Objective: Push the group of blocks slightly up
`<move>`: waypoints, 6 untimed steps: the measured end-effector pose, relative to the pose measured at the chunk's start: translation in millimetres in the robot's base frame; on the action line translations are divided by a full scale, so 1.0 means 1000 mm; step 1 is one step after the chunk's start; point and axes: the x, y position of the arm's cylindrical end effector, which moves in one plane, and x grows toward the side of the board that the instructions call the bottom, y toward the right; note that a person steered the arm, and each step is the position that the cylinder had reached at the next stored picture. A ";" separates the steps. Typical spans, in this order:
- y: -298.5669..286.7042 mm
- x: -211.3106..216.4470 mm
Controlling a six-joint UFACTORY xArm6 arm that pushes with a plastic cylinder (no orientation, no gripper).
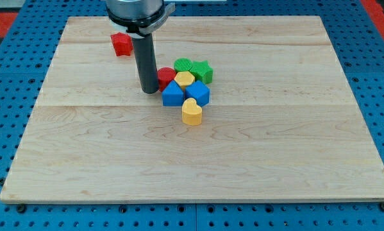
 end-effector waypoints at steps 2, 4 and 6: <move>-0.027 0.098; -0.010 0.095; 0.036 0.127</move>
